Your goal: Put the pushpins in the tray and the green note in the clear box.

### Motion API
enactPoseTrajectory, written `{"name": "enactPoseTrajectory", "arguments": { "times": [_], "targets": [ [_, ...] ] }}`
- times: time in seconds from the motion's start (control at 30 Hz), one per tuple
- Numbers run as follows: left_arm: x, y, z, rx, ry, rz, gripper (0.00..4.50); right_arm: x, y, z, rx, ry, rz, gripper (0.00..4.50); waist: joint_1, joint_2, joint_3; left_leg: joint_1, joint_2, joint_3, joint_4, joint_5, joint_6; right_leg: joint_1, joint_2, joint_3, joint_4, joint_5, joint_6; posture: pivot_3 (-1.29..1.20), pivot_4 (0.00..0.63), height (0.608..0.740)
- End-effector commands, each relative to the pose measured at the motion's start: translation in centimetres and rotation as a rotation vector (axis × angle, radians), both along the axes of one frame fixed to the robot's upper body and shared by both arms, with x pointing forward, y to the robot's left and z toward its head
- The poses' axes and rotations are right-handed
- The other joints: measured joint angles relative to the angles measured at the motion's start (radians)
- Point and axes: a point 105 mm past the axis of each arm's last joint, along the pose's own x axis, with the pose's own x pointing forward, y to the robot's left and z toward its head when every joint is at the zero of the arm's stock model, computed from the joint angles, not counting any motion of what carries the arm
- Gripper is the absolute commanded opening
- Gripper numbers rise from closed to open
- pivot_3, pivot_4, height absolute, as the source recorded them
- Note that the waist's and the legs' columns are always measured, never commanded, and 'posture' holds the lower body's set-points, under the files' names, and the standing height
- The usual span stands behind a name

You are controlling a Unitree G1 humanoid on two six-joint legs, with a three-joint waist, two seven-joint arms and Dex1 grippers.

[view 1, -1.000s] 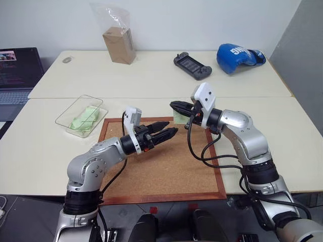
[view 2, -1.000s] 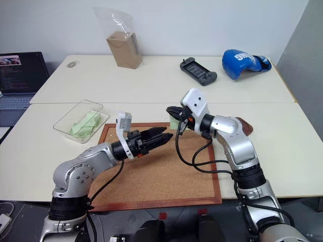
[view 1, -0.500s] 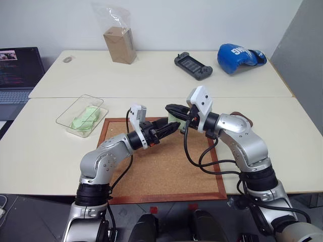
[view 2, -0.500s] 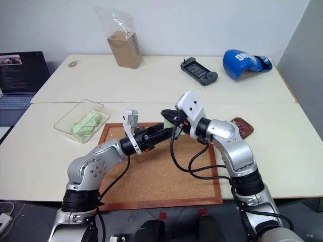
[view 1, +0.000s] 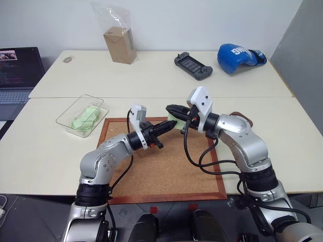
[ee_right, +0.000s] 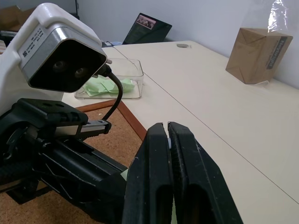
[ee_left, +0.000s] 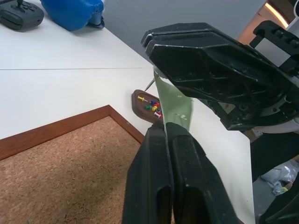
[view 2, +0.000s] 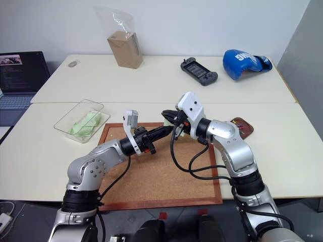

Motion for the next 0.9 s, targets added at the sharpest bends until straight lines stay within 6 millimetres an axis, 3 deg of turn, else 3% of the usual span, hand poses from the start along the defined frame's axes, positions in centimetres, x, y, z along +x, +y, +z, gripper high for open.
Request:
{"name": "enactPoseTrajectory", "arguments": {
  "times": [0.03,0.33,0.53,0.73,0.9],
  "targets": [
    [0.1,0.4,0.6,-0.037,-0.001,0.019,0.01,-0.9,0.3,1.1,0.038,-0.028,0.035,0.0,0.0,0.0,0.0,0.0,0.0,0.0,0.0,0.0,0.0,0.0,0.0,0.0,0.0,0.0,0.0,0.0,0.15,0.74],
    [1.1,1.6,-0.3,-0.117,0.143,0.088,0.01,-1.6,0.4,1.9,0.081,-0.025,0.044,0.0,0.0,0.0,0.0,0.0,0.0,-0.001,0.0,0.0,0.0,0.0,0.0,0.0,0.0,0.0,0.0,0.0,0.15,0.74],
    [0.7,1.6,0.1,-0.026,0.08,0.058,0.01,-1.3,-1.0,2.3,0.101,-0.027,-0.027,0.0,0.002,0.0,0.0,0.0,0.0,-0.001,0.0,0.0,0.0,0.0,0.0,0.0,0.0,0.0,0.0,0.0,0.15,0.74],
    [-1.1,1.2,2.8,0.251,-0.19,-0.113,0.01,0.7,-7.6,1.2,0.078,-0.003,-0.31,0.0,0.011,0.0,0.0,-0.001,-0.001,0.0,0.0,0.0,0.0,0.0,0.0,0.0,-0.001,0.0,0.0,0.0,0.15,0.74],
    [-2.1,-1.2,3.6,0.41,-0.4,-0.244,0.01,2.7,-15.4,-0.7,0.122,0.104,-0.638,0.0,0.015,0.0,0.0,-0.002,-0.001,0.003,0.0,0.0,0.0,0.0,-0.001,0.0,-0.002,0.0,0.0,0.0,0.15,0.74]
  ]
}}
